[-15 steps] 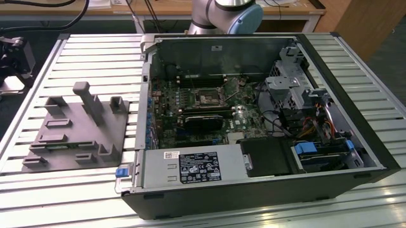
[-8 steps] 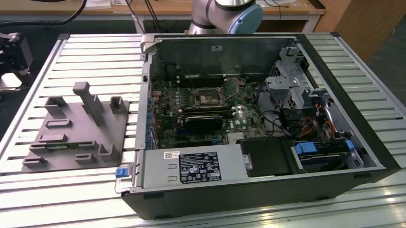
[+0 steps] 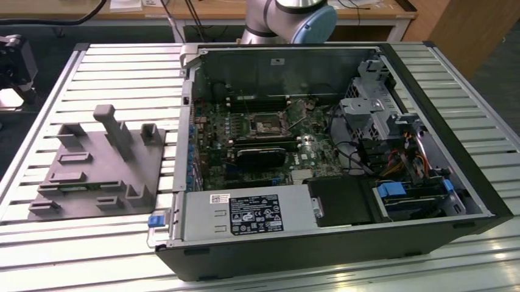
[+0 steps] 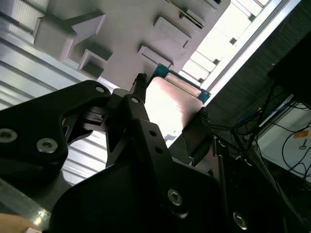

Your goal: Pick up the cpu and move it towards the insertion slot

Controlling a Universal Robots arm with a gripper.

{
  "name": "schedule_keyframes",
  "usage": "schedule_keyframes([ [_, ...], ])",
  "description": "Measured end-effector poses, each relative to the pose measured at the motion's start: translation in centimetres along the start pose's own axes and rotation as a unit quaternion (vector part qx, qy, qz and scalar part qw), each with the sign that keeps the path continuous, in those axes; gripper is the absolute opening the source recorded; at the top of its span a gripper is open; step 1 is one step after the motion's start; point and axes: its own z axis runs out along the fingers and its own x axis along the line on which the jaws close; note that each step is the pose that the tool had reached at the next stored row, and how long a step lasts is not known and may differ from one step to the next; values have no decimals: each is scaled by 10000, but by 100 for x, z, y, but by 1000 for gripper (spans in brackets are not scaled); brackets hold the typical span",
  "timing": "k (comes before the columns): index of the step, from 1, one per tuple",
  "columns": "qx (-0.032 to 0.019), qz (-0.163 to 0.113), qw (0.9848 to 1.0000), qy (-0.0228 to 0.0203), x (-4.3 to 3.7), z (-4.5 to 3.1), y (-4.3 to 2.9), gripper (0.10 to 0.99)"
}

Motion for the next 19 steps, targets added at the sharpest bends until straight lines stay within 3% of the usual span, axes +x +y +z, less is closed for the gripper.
schedule_keyframes([
  [19,6,0,10000,0,-1,-260,18,545],
])
